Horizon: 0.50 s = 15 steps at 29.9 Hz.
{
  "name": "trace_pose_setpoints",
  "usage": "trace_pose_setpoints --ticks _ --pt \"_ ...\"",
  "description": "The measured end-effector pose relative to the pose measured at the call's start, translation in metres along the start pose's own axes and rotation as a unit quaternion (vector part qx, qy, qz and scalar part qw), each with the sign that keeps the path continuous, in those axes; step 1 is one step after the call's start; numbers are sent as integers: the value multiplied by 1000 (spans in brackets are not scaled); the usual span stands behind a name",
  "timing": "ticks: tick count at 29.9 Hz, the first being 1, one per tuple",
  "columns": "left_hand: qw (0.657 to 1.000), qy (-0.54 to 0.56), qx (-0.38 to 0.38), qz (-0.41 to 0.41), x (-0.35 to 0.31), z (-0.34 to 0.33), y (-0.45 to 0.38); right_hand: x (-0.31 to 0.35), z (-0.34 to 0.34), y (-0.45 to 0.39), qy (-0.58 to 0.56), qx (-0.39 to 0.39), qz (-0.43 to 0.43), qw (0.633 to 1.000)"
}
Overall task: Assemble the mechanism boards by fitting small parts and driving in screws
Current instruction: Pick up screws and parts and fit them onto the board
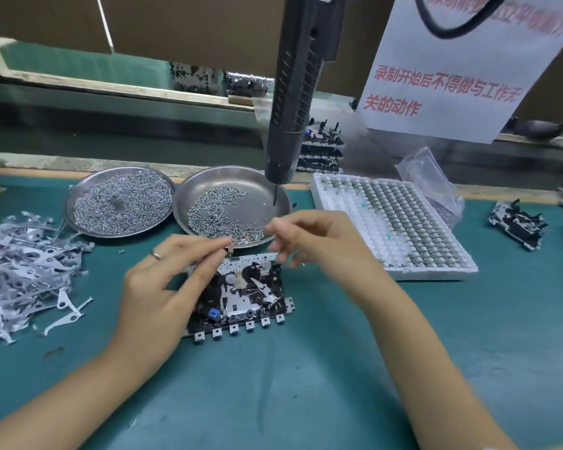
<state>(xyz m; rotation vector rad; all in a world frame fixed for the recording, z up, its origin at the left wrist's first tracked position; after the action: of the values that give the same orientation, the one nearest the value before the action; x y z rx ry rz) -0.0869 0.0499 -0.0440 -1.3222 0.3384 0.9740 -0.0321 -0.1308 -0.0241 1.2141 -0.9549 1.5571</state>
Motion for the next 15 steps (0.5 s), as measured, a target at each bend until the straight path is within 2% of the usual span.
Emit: trace_pose_setpoints --ticks 1,2,3,5,7,11,15 --pt "1000 4 -7 10 1 1 -1 2 19 3 74 -63 19 995" --pt "1000 13 -13 25 3 2 -1 1 38 6 174 -132 30 975" --pt "999 25 -19 43 5 3 -1 -2 52 11 287 -182 23 940" --pt "996 42 -31 73 9 4 -1 -16 62 16 464 -193 -42 864" --pt "994 53 -36 91 11 4 -1 -33 58 15 517 -172 -80 835" --pt "992 63 -40 100 12 3 -1 -32 44 2 573 -205 -74 790" --pt "991 71 -41 109 13 3 -2 -28 42 -4 540 -237 -65 805"
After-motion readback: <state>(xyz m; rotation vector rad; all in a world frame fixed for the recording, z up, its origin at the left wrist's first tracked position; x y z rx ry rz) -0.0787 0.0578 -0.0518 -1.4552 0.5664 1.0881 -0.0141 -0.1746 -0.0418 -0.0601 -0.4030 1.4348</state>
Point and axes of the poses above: each hand's wrist, its own y-axis away from the middle knuckle, its own z-axis out of the back of the hand, x = y × z, the point moved 5 cm from there along -y, towards the middle knuckle, and after that the axes turned 1 degree about -z, right-handed, at the moved point
